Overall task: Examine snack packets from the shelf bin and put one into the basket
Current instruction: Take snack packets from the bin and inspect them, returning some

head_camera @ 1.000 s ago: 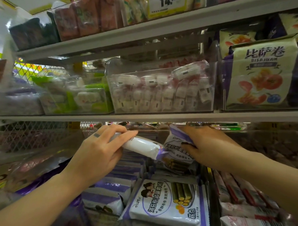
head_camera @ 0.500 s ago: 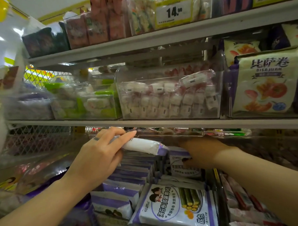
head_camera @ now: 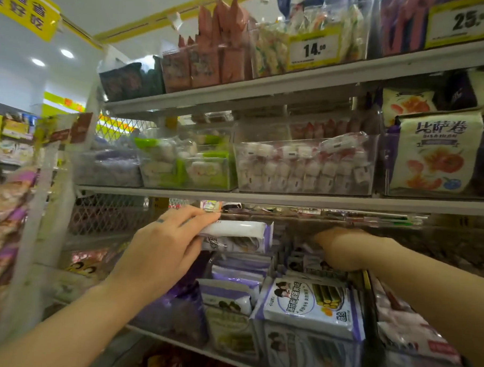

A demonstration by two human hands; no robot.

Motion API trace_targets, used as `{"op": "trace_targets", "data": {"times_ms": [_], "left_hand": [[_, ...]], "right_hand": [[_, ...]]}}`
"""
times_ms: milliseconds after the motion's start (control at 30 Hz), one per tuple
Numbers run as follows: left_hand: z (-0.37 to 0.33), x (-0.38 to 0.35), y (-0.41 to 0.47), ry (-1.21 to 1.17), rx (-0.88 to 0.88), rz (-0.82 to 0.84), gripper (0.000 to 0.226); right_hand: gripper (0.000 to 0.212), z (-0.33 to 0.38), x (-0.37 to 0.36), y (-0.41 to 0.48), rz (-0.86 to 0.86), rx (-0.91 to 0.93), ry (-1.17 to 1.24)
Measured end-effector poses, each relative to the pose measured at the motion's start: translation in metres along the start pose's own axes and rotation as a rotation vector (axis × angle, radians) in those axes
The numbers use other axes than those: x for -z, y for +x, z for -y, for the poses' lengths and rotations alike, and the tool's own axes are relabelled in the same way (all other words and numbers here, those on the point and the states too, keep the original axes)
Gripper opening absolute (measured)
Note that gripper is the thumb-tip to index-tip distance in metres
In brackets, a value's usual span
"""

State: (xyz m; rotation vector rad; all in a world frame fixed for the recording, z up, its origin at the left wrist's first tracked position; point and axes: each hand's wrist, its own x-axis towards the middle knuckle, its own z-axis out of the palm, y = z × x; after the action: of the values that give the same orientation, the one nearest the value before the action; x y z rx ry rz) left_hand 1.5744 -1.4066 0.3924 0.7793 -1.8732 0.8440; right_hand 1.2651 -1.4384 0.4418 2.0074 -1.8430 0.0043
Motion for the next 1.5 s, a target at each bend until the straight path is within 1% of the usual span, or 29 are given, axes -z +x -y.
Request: {"op": "trace_targets", "data": {"times_ms": [67,133,167,200,233,267,300,333,400,467,500,567,633,700,767,867,933,1000,1067,1133,1167,1233,1300,1367,1433,1500], "left_hand": [[0.001,0.013,-0.006,-0.002,0.022,-0.01,0.053],[0.002,0.024,-0.015,-0.01,0.065,-0.024,0.048],[0.001,0.029,-0.021,-0.024,0.09,-0.034,0.045],[0.002,0.034,-0.029,-0.047,0.116,-0.044,0.042],[0.001,0.038,-0.037,-0.082,0.148,-0.05,0.04],[0.001,0.043,-0.046,-0.132,0.194,-0.051,0.038],[0.0,0.048,-0.057,-0.191,0.255,-0.043,0.038],[-0.001,0.053,-0.068,-0.25,0.322,-0.025,0.038],[-0.001,0.064,-0.093,-0.332,0.444,0.043,0.038],[0.002,0.075,-0.12,-0.381,0.54,0.102,0.037],[0.005,0.08,-0.134,-0.395,0.588,0.118,0.035],[0.012,0.09,-0.161,-0.488,0.718,0.124,0.038],[0.018,0.095,-0.188,-0.718,0.892,0.059,0.045],[0.023,0.093,-0.215,-0.898,1.053,-0.043,0.047],[0.025,0.089,-0.242,-1.052,1.202,-0.154,0.044],[0.026,0.08,-0.278,-1.232,1.365,-0.207,0.041],[0.024,0.072,-0.298,-1.318,1.435,-0.224,0.037],[0.023,0.061,-0.311,-1.363,1.49,-0.283,0.036],[0.027,0.048,-0.317,-1.351,1.548,-0.365,0.031],[0.03,0.038,-0.32,-1.305,1.579,-0.387,0.019],[0.031,0.033,-0.321,-1.281,1.58,-0.349,0.016],[0.029,0.025,-0.325,-1.239,1.569,-0.221,0.015],[0.025,0.017,-0.328,-1.222,1.554,-0.112,0.017],[0.022,0.011,-0.328,-1.235,1.563,-0.077,0.017],[0.021,0.007,-0.328,-1.249,1.59,-0.082,0.016],[0.02,0.006,-0.328,-1.25,1.614,-0.081,0.017]], "right_hand": [[0.034,0.015,0.014,-0.016,-0.13,0.023,0.023],[0.034,0.036,0.027,-0.035,-0.335,0.062,0.083],[0.033,0.048,0.032,-0.045,-0.444,0.102,0.192],[0.031,0.062,0.035,-0.055,-0.535,0.16,0.355],[0.03,0.078,0.038,-0.065,-0.586,0.235,0.546],[0.029,0.095,0.039,-0.075,-0.582,0.324,0.739],[0.03,0.113,0.037,-0.084,-0.532,0.408,0.895],[0.032,0.131,0.034,-0.09,-0.462,0.466,0.99],[0.04,0.166,0.018,-0.094,-0.356,0.505,1.039],[0.046,0.196,-0.004,-0.09,-0.283,0.5,1.079],[0.044,0.21,-0.016,-0.088,-0.239,0.49,1.123],[0.029,0.236,-0.042,-0.084,-0.095,0.492,1.301],[0.022,0.264,-0.07,-0.083,0.108,0.514,1.594],[0.02,0.292,-0.098,-0.084,0.276,0.494,1.808],[0.027,0.317,-0.123,-0.086,0.382,0.432,1.927],[0.037,0.347,-0.152,-0.088,0.486,0.305,2.039],[0.038,0.363,-0.167,-0.088,0.54,0.27,2.089],[0.034,0.375,-0.182,-0.087,0.592,0.242,2.108],[0.027,0.382,-0.194,-0.086,0.639,0.244,2.063],[0.027,0.383,-0.203,-0.081,0.619,0.279,1.953],[0.032,0.382,-0.206,-0.078,0.581,0.295,1.907],[0.042,0.379,-0.209,-0.073,0.516,0.282,1.887],[0.04,0.377,-0.211,-0.068,0.501,0.275,1.93],[0.041,0.378,-0.212,-0.065,0.498,0.233,1.971],[0.044,0.38,-0.215,-0.063,0.519,0.164,2.007],[0.04,0.382,-0.218,-0.063,0.551,0.1,2.065]]}}
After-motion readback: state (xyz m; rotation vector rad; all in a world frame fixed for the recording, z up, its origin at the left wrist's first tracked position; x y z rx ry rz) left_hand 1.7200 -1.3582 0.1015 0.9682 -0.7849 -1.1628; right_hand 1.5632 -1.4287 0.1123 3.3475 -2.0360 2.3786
